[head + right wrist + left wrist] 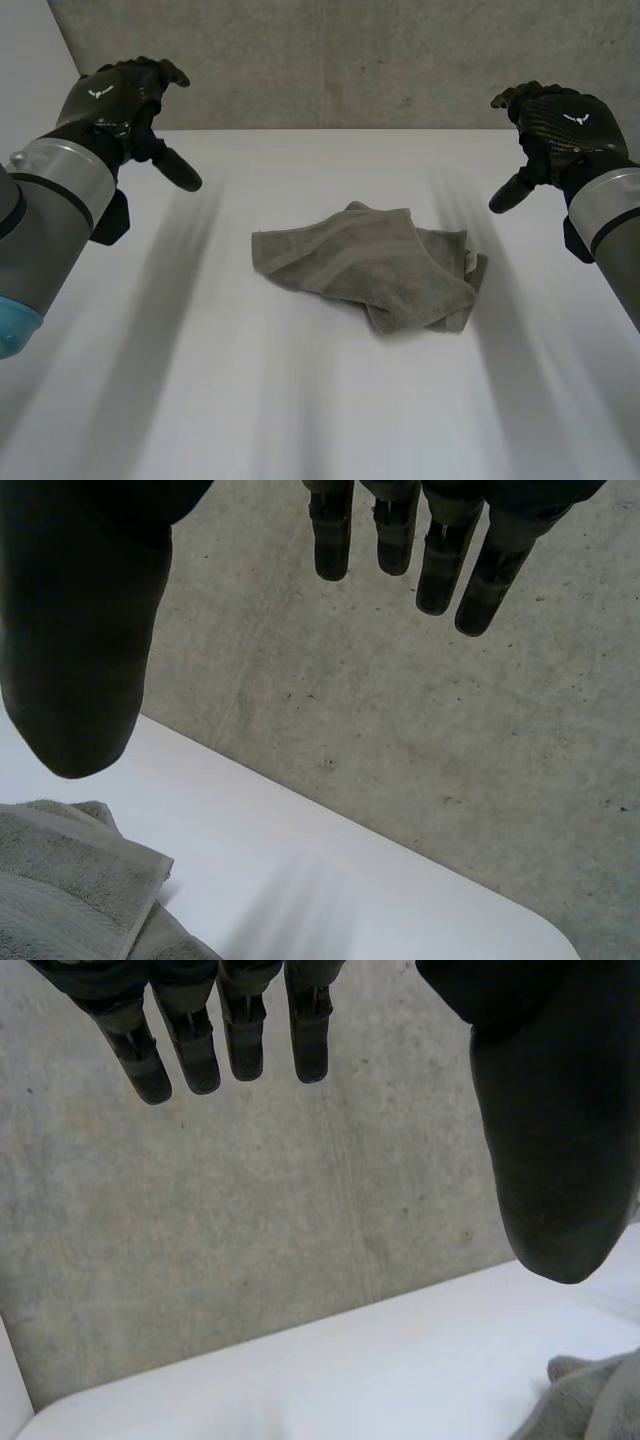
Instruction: Fold the towel.
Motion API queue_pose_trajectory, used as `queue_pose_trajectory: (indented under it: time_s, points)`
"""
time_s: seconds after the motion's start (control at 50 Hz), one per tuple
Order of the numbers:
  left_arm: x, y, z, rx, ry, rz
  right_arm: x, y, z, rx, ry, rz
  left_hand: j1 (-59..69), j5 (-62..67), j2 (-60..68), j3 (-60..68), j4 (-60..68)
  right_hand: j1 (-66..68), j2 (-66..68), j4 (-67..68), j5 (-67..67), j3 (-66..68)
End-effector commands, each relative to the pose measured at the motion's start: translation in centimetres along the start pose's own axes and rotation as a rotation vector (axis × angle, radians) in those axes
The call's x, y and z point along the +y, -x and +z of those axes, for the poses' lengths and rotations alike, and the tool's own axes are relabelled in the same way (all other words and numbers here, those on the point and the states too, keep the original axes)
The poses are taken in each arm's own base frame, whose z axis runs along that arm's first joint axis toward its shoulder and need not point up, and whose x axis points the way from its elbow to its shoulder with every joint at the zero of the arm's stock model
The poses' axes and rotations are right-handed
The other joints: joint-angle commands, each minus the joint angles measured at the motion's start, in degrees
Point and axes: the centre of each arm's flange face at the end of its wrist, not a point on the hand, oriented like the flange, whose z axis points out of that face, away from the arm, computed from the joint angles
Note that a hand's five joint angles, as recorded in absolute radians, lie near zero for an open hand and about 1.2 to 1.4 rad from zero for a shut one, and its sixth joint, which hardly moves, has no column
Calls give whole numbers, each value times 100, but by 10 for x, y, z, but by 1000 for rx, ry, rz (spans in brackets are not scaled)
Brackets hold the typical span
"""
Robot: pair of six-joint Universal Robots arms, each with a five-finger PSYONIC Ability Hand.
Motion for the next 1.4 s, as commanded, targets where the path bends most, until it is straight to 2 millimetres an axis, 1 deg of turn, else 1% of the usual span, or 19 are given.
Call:
queue_pose_trajectory:
  time_s: [0.02,0.3,0.42,0.48,0.52,0.56,0.68,0.72,0.78,0.82,0.88,1.06,1.1,1.12,1.16,1.18,1.22,1.34,1.4]
  points:
    - [6,1,2,-3,26,2,0,1,0,-6,1,-4,-377,-263,-360,-294,-336,-431,-433,-437,-355,-247]
    - [14,0,5,0,49,5,-5,-2,-1,-6,-17,-7,-377,-263,-360,-294,-336,-431,-433,-437,-355,-247]
    - [26,-1,8,5,79,8,-4,0,0,-38,-10,-25,-360,-246,-343,-294,-336,-431,-433,-437,-355,-247]
    - [44,-10,12,45,116,10,11,8,-1,-108,50,-75,-377,-263,-360,-294,-336,-431,-433,-437,-355,-247]
    - [53,-18,13,88,133,10,37,12,4,-165,138,-137,-377,-263,-360,-294,-336,-431,-433,-437,-355,-247]
    - [73,-35,17,181,159,12,49,14,7,-182,173,-162,-360,-246,-343,-294,-336,-431,-433,-437,-355,-247]
    - [102,-53,28,286,183,11,86,13,15,-209,269,-190,-343,-229,-326,-294,-336,-431,-433,-437,-355,-247]
    - [124,-70,33,370,203,29,93,14,16,-208,289,-190,-276,-162,-259,-294,-336,-431,-433,-437,-355,-247]
    - [138,-77,35,412,225,47,103,14,16,-212,318,-187,-259,-145,-242,-294,-336,-431,-433,-437,-355,-247]
    - [162,-88,39,489,254,106,107,15,16,-214,328,-185,-242,-128,-225,-294,-336,-431,-433,-437,-355,-247]
    - [181,-96,43,541,262,171,110,15,17,-214,333,-186,-242,-128,-225,-294,-336,-431,-433,-437,-355,-247]
    - [203,-113,53,605,236,236,113,10,19,-201,340,-185,44,158,61,-294,-336,-431,-433,-437,-355,-247]
    - [210,-118,53,623,250,238,113,10,19,-201,340,-185,1397,1511,1414,-294,-336,-431,-433,-437,-355,-247]
    - [210,-118,53,623,250,239,113,9,20,-199,339,-185,1406,1520,1423,-294,-336,-431,-433,-437,-355,-247]
    - [212,-118,51,621,274,246,113,9,20,-198,336,-185,4183,4298,4200,-294,-336,-431,-433,-437,-355,-247]
    - [212,-118,51,621,274,246,113,9,20,-198,336,-185,4198,4313,4215,-294,-336,-431,-433,-437,-355,-247]
    - [211,-115,49,609,293,265,113,9,20,-198,335,-186,6560,6674,6577,-294,-336,-431,-433,-437,-355,-247]
    - [192,-105,42,521,290,320,113,7,21,-191,337,-185,6568,6682,6585,-294,-336,-431,-433,-437,-355,-247]
    - [177,-88,31,433,301,355,113,7,20,-193,340,-183,6568,6682,6585,-294,-336,-431,-433,-437,-355,-247]
